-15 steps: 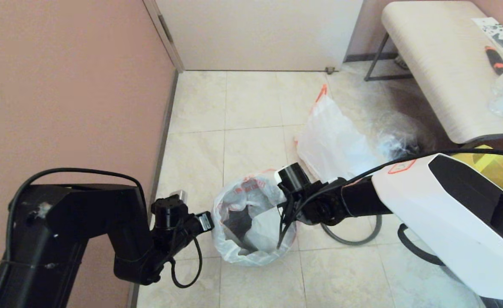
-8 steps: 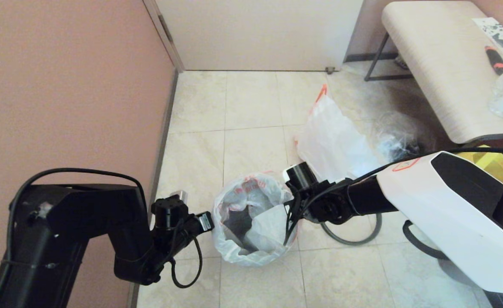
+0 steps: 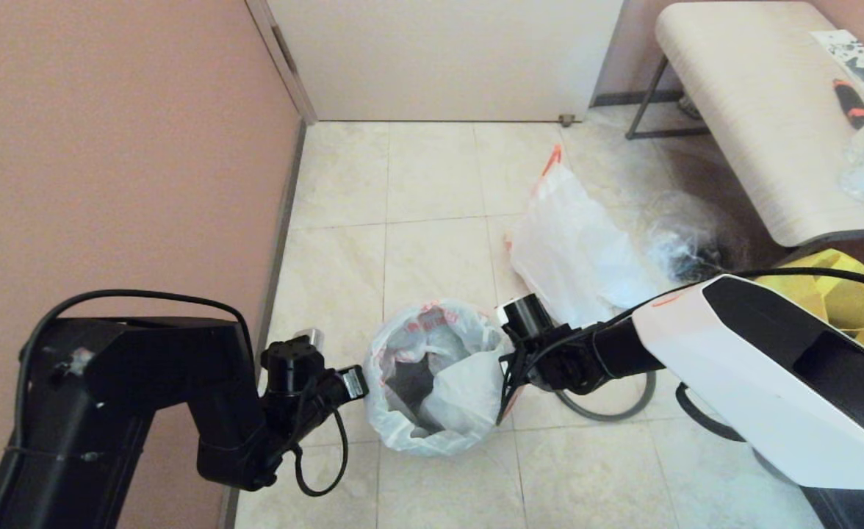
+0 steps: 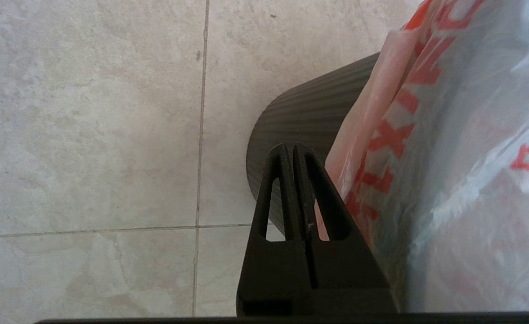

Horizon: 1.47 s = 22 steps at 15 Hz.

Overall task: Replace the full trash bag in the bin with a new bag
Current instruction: Put the new garbage bag on the trash can

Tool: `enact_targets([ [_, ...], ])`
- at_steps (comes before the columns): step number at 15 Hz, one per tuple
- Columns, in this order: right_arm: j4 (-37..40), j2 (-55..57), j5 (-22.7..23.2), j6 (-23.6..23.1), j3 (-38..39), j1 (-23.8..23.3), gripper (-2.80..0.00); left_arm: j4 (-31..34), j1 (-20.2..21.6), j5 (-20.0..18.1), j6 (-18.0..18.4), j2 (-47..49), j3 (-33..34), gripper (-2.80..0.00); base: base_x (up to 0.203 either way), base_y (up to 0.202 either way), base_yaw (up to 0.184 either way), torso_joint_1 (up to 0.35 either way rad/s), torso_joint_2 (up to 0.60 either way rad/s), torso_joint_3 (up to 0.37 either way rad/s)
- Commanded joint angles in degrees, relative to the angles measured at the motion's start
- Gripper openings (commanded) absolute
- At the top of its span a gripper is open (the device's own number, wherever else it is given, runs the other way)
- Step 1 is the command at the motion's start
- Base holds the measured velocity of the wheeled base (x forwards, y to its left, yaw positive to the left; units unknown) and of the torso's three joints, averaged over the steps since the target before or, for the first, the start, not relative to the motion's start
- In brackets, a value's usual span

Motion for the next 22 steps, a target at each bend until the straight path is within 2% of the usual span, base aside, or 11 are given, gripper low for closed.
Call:
enact_targets([
  [1,-2.39,3.4,-0.15,0.08,-0.08,-0.94,-2.8,-0.39,-0.04,0.01,-0.16,0.16,0.0,-2.8,0.0,0.0,0.0,0.0,0.0,0.0],
  [6,-0.74,-7.4,0.22,2.06,1.4,0.26,-2.8,-0.39,-0.04,0.01,-0.07,0.25,0.0,-2.8,0.0,0.0,0.0,0.0,0.0,0.0],
  [7,0.28,-10.35,1.13,2.68,1.46,1.24,-2.8,-0.39,0.0,0.28,-0.07,0.39,-0.04,-2.8,0.0,0.0,0.0,0.0,0.0,0.0],
  [9,0.6,-13.16,6.34,2.57,-0.5,3.74,-2.8,-0.48,0.05,2.31,0.14,1.19,-1.21,-2.8,0.0,0.0,0.0,0.0,0.0,0.0],
  [14,2.95,3.82,9.07,-2.97,-17.88,9.07,-2.8,-0.56,0.05,2.83,0.54,1.38,-1.31,-2.8,0.0,0.0,0.0,0.0,0.0,0.0],
  [16,0.22,10.44,10.13,-6.04,-19.28,10.02,-2.8,-0.88,0.11,2.83,0.38,1.21,-1.14,-2.8,0.0,0.0,0.0,0.0,0.0,0.0],
  [17,-2.01,13.48,12.71,-7.55,-19.6,9.86,-2.8,-1.57,0.05,2.83,0.46,1.21,-0.96,-2.8,0.0,0.0,0.0,0.0,0.0,0.0],
  [19,-5.28,18.46,16.89,-9.87,-19.88,8.97,-2.8,-1.75,0.05,2.83,0.46,1.3,-0.96,-2.8,0.0,0.0,0.0,0.0,0.0,0.0],
  [22,-8.28,25.58,19.0,-15.79,-20.18,5.73,-2.8,-1.79,0.05,2.76,0.45,1.3,-0.96,-2.8,0.0,0.0,0.0,0.0,0.0,0.0],
])
